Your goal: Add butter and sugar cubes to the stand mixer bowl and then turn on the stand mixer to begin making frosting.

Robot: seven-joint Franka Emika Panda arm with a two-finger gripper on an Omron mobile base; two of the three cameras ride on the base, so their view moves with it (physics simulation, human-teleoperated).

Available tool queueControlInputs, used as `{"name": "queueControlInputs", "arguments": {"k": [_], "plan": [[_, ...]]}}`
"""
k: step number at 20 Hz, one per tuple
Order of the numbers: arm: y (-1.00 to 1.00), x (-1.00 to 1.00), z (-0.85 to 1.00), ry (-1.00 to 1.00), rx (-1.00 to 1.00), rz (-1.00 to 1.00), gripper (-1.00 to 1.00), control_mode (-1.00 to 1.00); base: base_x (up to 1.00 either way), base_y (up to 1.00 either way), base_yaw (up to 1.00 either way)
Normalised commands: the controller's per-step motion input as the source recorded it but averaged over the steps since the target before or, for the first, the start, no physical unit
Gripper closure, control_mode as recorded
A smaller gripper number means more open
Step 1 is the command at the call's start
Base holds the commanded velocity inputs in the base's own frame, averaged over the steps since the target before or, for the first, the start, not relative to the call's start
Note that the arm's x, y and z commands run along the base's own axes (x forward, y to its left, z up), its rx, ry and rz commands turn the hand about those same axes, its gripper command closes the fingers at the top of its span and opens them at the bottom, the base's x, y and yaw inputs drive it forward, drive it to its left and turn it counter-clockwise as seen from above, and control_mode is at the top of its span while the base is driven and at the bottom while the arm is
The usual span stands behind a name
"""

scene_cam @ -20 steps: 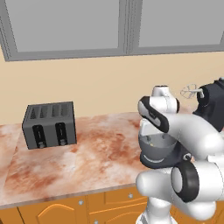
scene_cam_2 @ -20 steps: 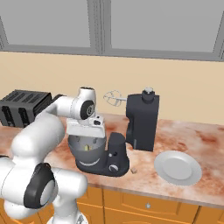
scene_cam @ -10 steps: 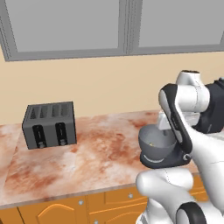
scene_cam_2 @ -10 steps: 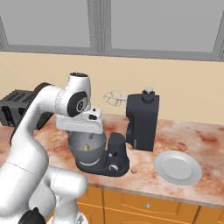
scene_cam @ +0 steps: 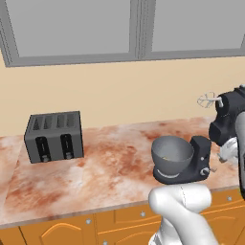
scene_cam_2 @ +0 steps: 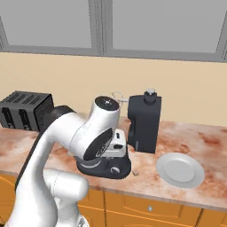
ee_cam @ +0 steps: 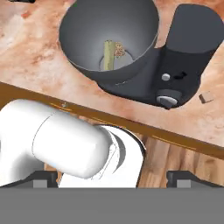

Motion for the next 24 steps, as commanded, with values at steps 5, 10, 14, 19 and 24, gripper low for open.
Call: {"name": "queueControlInputs", "arguments": {"k": [5, 10, 14, 19, 24], "plan": [[-0.97, -0.14, -0.01, -0.3, 0.29, 0.4, -1.0, -1.0, 0.0, 0.0, 0.0], [-0.69, 0.0, -0.22, -0.27, 0.23, 0.4, -1.0, -1.0, 0.0, 0.0, 0.0], [-0.09, 0.05, -0.59, -0.29, 0.12, 0.3, -1.0, -1.0, 0.0, 0.0, 0.0], [0.01, 0.3, -0.69, -0.23, 0.08, 0.13, -1.0, -1.0, 0.0, 0.0, 0.0], [0.0, 0.54, -0.34, -0.1, 0.09, 0.01, -1.0, -1.0, 0.0, 0.0, 0.0]]}}
